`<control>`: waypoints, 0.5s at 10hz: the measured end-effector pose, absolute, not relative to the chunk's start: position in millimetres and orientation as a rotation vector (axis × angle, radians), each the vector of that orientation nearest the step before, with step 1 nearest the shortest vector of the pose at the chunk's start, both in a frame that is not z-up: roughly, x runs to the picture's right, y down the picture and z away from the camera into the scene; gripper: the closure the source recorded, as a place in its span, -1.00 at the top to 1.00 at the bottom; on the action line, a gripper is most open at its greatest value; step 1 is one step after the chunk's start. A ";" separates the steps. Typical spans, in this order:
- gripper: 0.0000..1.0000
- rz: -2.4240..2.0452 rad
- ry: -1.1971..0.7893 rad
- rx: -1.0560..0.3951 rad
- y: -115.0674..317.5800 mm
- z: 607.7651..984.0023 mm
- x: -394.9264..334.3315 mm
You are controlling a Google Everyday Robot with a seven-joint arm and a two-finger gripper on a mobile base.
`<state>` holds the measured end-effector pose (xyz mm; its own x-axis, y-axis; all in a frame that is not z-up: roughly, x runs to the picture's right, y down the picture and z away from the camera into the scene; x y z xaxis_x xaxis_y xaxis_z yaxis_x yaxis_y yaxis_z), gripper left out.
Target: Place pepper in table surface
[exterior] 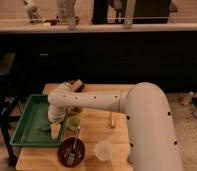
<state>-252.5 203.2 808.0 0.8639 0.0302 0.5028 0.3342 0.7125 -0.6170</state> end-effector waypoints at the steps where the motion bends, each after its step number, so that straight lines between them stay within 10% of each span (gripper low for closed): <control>1: 0.60 -0.173 -0.513 -0.774 203.7 815.1 -250.0; 5: 0.60 -0.166 -0.527 -0.814 210.1 839.2 -247.6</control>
